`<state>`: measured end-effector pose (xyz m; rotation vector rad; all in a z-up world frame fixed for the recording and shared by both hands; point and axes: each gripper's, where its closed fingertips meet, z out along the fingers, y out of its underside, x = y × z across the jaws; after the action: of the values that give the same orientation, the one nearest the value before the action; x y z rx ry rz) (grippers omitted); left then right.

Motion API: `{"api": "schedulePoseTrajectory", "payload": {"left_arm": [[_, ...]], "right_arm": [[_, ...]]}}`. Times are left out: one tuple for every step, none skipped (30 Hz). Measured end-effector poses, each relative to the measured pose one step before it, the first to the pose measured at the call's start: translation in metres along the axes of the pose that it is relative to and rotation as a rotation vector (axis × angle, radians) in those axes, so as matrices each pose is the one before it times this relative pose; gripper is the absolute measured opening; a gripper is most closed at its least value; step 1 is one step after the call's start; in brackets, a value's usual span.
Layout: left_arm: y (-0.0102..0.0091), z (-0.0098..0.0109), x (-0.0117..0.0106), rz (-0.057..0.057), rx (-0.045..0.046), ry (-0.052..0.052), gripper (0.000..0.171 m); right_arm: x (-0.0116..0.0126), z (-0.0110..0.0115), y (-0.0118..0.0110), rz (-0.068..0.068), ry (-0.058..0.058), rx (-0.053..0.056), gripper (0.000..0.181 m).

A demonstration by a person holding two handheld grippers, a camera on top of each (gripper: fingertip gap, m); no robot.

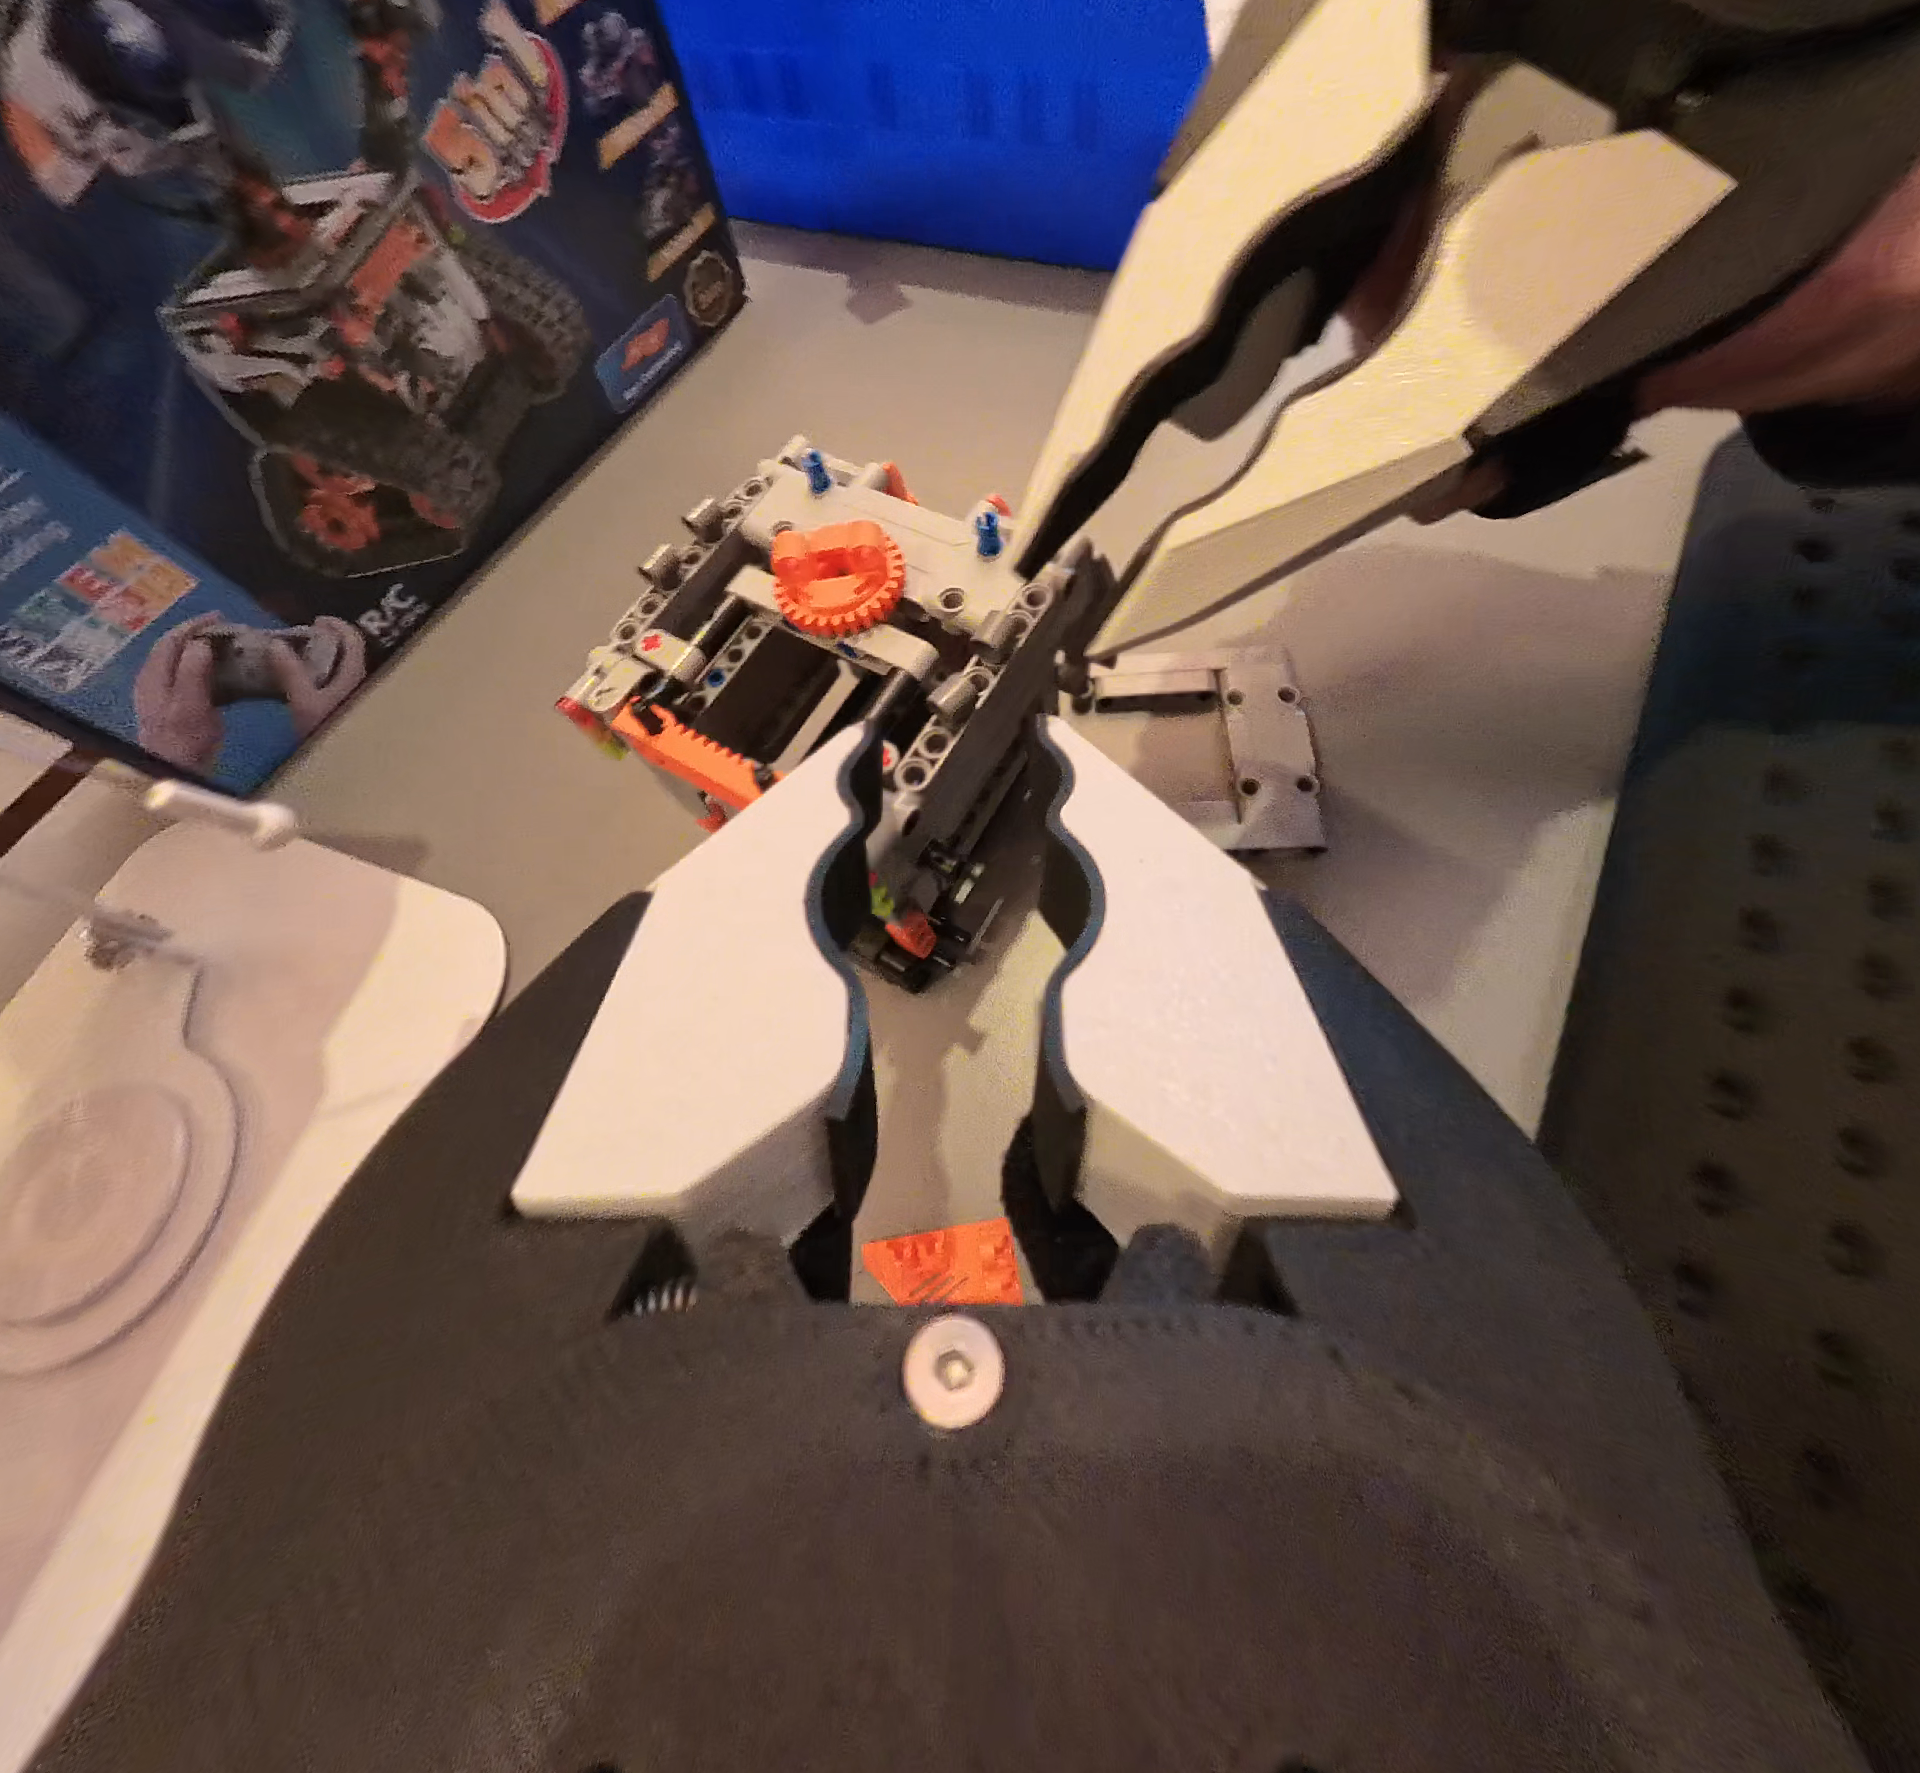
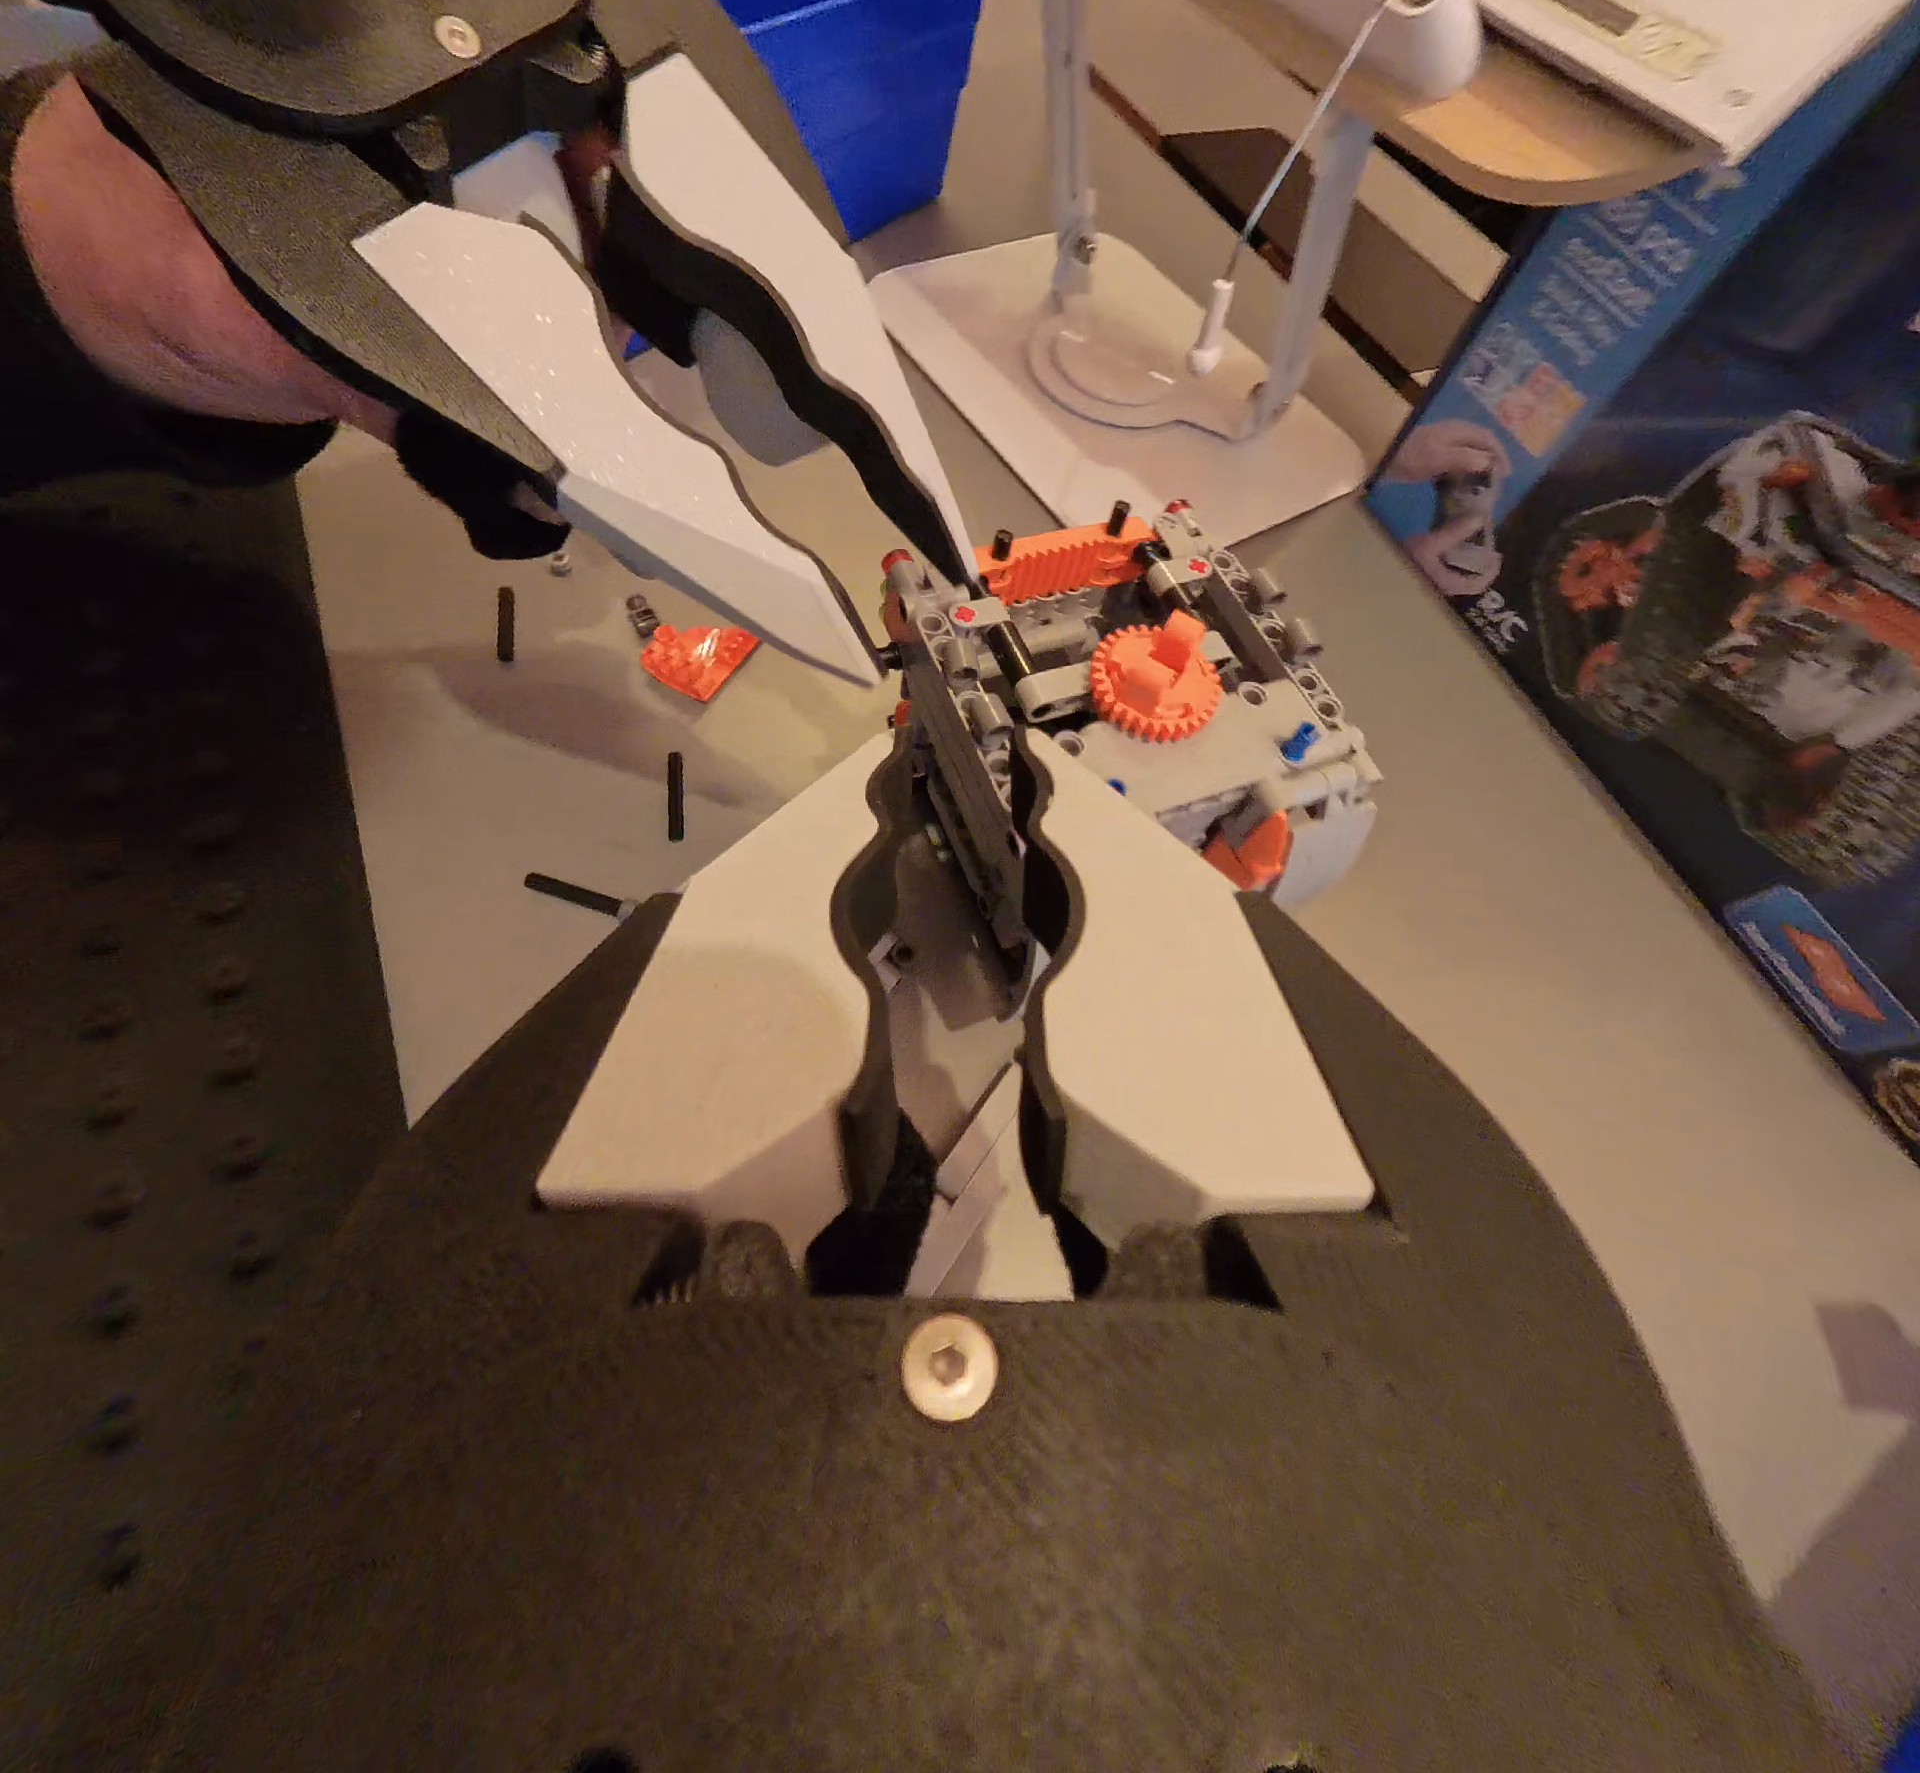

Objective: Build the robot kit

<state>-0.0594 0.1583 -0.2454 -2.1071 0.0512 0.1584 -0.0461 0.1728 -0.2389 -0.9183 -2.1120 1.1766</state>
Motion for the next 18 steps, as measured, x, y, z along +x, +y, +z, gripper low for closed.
{"api": "schedulePoseTrajectory", "payload": {"left_arm": [[0.00172, 0.00391, 0.00053, 0.0087, -0.01984, 0.0098, 0.023], [0.00061, 0.00256, -0.00203, 0.0025, -0.01099, -0.0038, 0.021], [-0.00194, 0.00115, -0.00113, 0.0059, 0.00671, 0.0017, 0.017], [-0.00139, 0.00056, -0.00096, 0.0029, 0.00453, 0.0044, 0.015], [-0.00037, 0.00060, -0.00067, -0.0029, -0.00005, 0.0088, 0.013], [-0.00035, 0.00078, 0.00174, -0.0039, 0.00133, 0.0239, 0.010], [0.00010, 0.00082, 0.00183, -0.0013, 0.00141, 0.0213, 0.007], [0.00005, 0.00034, -0.00005, -0.0019, 0.00162, 0.0093, 0.007], [0.00011, 0.00007, 0.00002, -0.0067, -0.00154, 0.0119, 0.007], [-0.00001, -0.00012, 0.00012, -0.0058, -0.00232, 0.0097, 0.007], [-0.00002, -0.00002, -0.00035, 0.0018, -0.00230, -0.0021, 0.007], [0.00016, 0.00016, -0.00059, 0.0022, -0.00156, -0.0117, 0.006], [0.00002, 0.00017, -0.00027, -0.0096, -0.00065, -0.0103, 0.007], [-0.00015, 0.00017, -0.00023, -0.0224, 0.00107, -0.0086, 0.007], [-0.00017, 0.00015, -0.00045, -0.0257, 0.00241, -0.0126, 0.007], [-0.00003, 0.00026, -0.00023, -0.0204, 0.00191, -0.0163, 0.006], [-0.00009, 0.00023, -0.00019, -0.0168, 0.00372, -0.0177, 0.007], [-0.00012, 0.00022, -0.00011, -0.0200, 0.00310, -0.0166, 0.006]], "right_arm": [[0.00141, 0.00359, 0.00007, -0.0050, -0.0138, -0.0028, 0.015], [0.00239, 0.00242, -0.00060, -0.0031, -0.0042, 0.0039, 0.013], [0.00050, 0.00200, 0.00015, -0.0011, -0.0158, -0.0014, 0.011], [0.00012, 0.00212, 0.00191, 0.0031, -0.0172, -0.0130, 0.010], [0.00060, 0.00173, 0.00182, 0.0039, -0.0120, -0.0085, 0.009], [0.00039, 0.00082, 0.00053, 0.0068, -0.0133, 0.0012, 0.007], [0.00055, -0.00024, -0.00004, 0.0031, -0.0119, 0.0042, 0.006], [0.00038, -0.00023, 0.00024, -0.0010, -0.0089, 0.0004, 0.006], [-0.00005, 0.00009, 0.00026, -0.0011, -0.0074, -0.0012, 0.006], [0.00002, -0.00006, -0.00005, 0.0000, -0.0045, -0.0009, 0.005], [0.00012, 0.00013, -0.00008, 0.0036, -0.0019, -0.0006, 0.005], [0.00032, 0.00021, -0.00006, 0.0059, 0.0007, -0.0001, 0.005], [0.00029, 0.00015, -0.00006, 0.0072, 0.0027, 0.0012, 0.005], [0.00024, 0.00001, -0.00003, 0.0103, 0.0044, 0.0039, 0.005], [0.00044, 0.00004, -0.00009, 0.0126, 0.0069, 0.0054, 0.005], [0.00035, 0.00016, 0.00008, 0.0111, 0.0081, 0.0052, 0.005], [0.00039, -0.00005, 0.00008, 0.0092, 0.0092, 0.0050, 0.005], [0.00029, -0.00004, 0.00013, 0.0101, 0.0085, 0.0033, 0.005]]}}
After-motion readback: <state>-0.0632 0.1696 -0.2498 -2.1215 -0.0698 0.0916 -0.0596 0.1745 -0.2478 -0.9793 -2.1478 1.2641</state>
